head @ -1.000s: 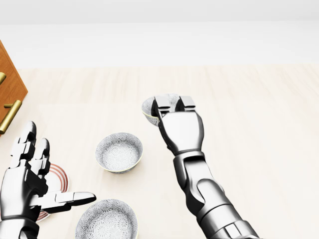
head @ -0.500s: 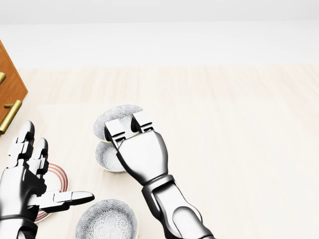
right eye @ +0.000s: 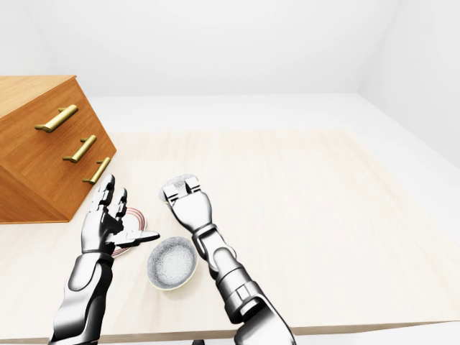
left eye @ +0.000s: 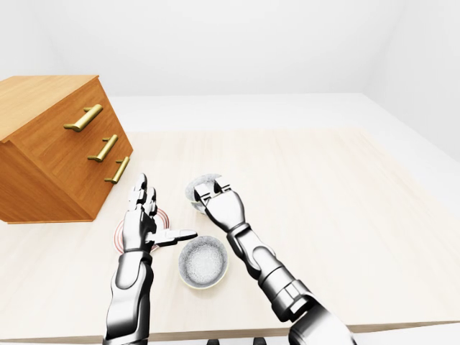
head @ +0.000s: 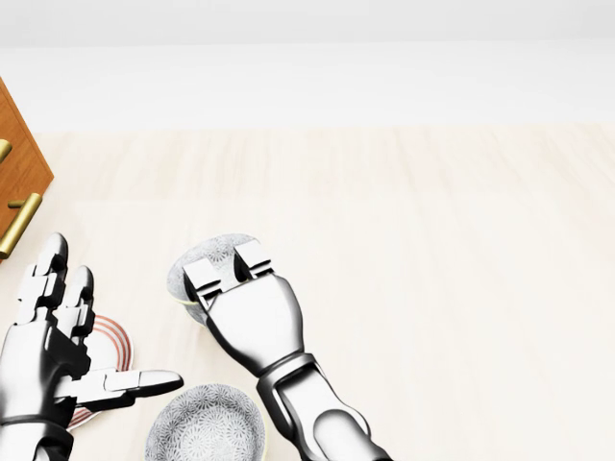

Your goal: Stack the bowl at the front on the bowl in the middle.

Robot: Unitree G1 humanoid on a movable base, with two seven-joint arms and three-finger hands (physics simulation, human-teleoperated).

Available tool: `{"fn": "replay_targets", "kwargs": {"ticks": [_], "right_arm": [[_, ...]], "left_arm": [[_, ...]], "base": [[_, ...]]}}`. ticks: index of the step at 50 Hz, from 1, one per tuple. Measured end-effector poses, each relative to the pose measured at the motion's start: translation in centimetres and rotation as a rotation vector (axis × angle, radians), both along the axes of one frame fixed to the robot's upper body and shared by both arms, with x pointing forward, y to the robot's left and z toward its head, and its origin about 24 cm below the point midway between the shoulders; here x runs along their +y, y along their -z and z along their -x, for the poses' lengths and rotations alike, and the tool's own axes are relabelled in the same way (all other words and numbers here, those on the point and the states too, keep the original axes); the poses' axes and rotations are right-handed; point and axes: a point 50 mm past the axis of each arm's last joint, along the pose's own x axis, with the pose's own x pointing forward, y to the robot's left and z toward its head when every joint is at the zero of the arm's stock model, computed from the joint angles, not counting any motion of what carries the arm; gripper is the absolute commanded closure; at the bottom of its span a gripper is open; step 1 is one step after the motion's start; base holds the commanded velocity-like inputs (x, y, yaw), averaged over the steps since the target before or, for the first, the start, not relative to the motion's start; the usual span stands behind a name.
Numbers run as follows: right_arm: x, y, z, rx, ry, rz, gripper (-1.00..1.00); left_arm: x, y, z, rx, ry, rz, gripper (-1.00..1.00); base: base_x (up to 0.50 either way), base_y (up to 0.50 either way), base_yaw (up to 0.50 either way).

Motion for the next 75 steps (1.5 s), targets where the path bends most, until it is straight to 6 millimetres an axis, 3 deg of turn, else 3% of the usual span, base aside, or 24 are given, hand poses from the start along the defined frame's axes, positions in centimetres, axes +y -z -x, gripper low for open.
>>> {"fn": "replay_targets", "kwargs": {"ticks": [6, 7, 8, 24, 39, 46, 55, 75], "right_arm": [[0.0, 0.7, 0.0, 0.030, -0.001, 0.016, 1.00], [0.0, 0.7, 0.0, 0.034, 0.000, 0.017, 0.68], [0.0, 0.8, 0.0, 0.038, 0.000, 0.018, -1.00], [0.0, -0.2, 0.1, -0.022, -0.005, 0.015, -1.00], [-1.3, -4.1, 0.0, -0.156, 0.041, -0.104, -1.00], [-2.6, -5.3, 0.2, -0.172, 0.072, -0.147, -1.00], [-5.9, -7.2, 0.8, -0.157, 0.135, -0.268, -1.00], [-9.5, -5.7, -1.4, -0.007, 0.227, -0.466, -1.00]], "left_arm": [[-0.1, 0.0, 0.1, -0.001, 0.001, -0.001, -1.00], [-0.1, 0.0, 0.1, -0.001, 0.002, -0.001, -1.00], [-0.1, 0.0, 0.1, -0.001, 0.002, -0.001, -1.00], [-0.1, 0.0, 0.0, -0.001, 0.003, -0.002, -1.00], [-0.2, 0.1, 0.0, 0.000, 0.004, -0.003, -1.00], [-0.2, 0.1, 0.0, 0.001, 0.005, -0.003, -1.00], [-0.3, 0.1, 0.0, 0.000, 0.005, -0.003, -1.00], [-1.4, 1.4, -2.2, 0.061, 0.030, 0.002, -1.00]], "base": [[0.00, 0.00, 0.00], [0.00, 0.00, 0.00], [0.00, 0.00, 0.00], [0.00, 0.00, 0.00], [0.00, 0.00, 0.00], [0.00, 0.00, 0.00], [0.00, 0.00, 0.00], [0.00, 0.00, 0.00]]}}
